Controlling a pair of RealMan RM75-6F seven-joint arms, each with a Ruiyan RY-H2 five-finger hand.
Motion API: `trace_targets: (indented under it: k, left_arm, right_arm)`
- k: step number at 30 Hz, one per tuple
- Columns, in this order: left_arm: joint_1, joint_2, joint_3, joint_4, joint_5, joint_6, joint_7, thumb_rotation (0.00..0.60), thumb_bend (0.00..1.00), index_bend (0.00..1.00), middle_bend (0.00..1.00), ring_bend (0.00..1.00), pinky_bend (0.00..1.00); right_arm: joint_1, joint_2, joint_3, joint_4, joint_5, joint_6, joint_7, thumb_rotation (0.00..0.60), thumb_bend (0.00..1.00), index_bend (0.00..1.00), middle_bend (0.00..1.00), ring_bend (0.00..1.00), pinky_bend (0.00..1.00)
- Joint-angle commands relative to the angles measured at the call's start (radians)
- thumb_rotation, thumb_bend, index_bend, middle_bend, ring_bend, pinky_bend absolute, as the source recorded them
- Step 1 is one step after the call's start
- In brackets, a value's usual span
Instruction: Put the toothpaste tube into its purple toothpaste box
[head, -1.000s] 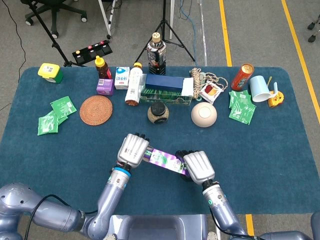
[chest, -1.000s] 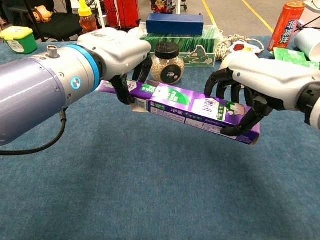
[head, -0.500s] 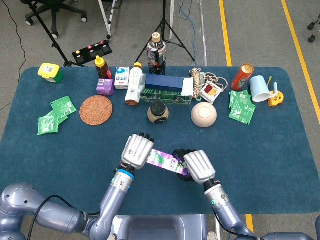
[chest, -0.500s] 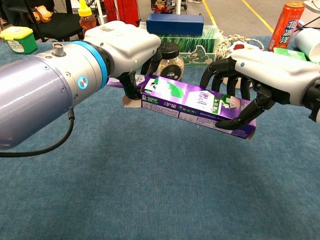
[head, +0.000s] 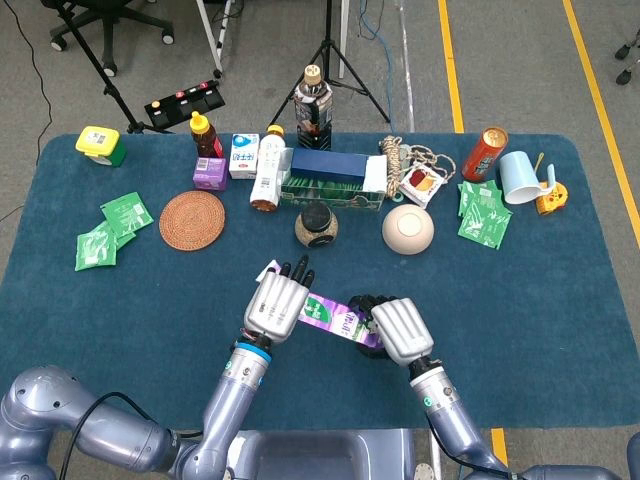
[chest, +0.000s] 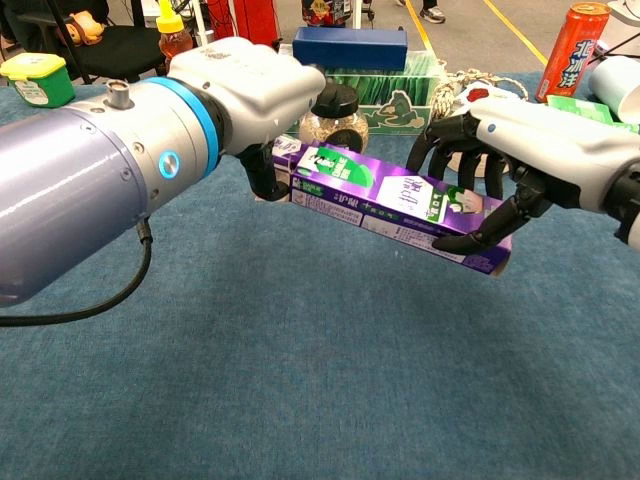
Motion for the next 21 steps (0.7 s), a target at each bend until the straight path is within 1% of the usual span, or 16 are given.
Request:
trace_targets:
  k: [1,3,5,9,11,15,16,19,21]
  left_arm:
    - [0.001,0.013,0.0,-0.017,0.022,0.002,-0.006,0.6,0.24,0.0,0.0,0.13,0.45]
    - [0.001,0.026,-0.003,-0.04,0.033,0.013,0.0,0.6,0.24,0.0,0.0,0.13,0.45]
    - [0.004,0.053,-0.021,-0.097,0.04,0.036,0.01,0.6,0.24,0.0,0.0,0.13,0.45]
    - [0.008,0.101,-0.041,-0.169,0.054,0.067,0.026,0.6,0.23,0.0,0.0,0.12,0.44]
    - [0.016,0.142,-0.057,-0.215,0.058,0.087,0.028,0.6,0.23,0.0,0.0,0.12,0.44]
    - [0.054,0.25,-0.082,-0.3,0.053,0.108,-0.005,0.6,0.23,0.0,0.0,0.12,0.44]
    - [0.065,0.275,-0.084,-0.313,0.051,0.107,-0.02,0.6,0.23,0.0,0.0,0.12,0.44]
    - [0.099,0.345,-0.081,-0.342,0.053,0.094,-0.072,0.6,0.23,0.0,0.0,0.12,0.44]
    - [0.136,0.413,-0.055,-0.354,0.078,0.074,-0.124,0.6,0.23,0.0,0.0,0.12,0.44]
  right_arm:
    - [-0.008,0.006,0.007,0.01,-0.009,-0.006,0.04,0.6,0.49,0.46,0.57,0.55,0.65]
    - [-0.012,0.01,0.013,0.014,-0.008,-0.012,0.072,0.6,0.49,0.47,0.57,0.55,0.65]
    - [-0.017,0.017,0.021,0.029,-0.014,-0.016,0.112,0.6,0.5,0.47,0.57,0.55,0.65]
    - [-0.025,0.032,0.026,0.046,-0.031,-0.026,0.183,0.6,0.51,0.47,0.57,0.55,0.65]
    - [-0.033,0.048,0.03,0.059,-0.049,-0.03,0.25,0.6,0.51,0.47,0.57,0.55,0.65]
    - [-0.043,0.094,0.04,0.091,-0.11,-0.06,0.479,0.6,0.51,0.47,0.57,0.55,0.65]
    - [-0.046,0.098,0.043,0.104,-0.124,-0.057,0.513,0.6,0.51,0.47,0.57,0.55,0.65]
    - [-0.049,0.103,0.045,0.132,-0.169,-0.048,0.6,0.6,0.51,0.47,0.57,0.55,0.65]
    - [-0.049,0.109,0.043,0.154,-0.22,-0.041,0.708,0.6,0.51,0.47,0.58,0.55,0.65]
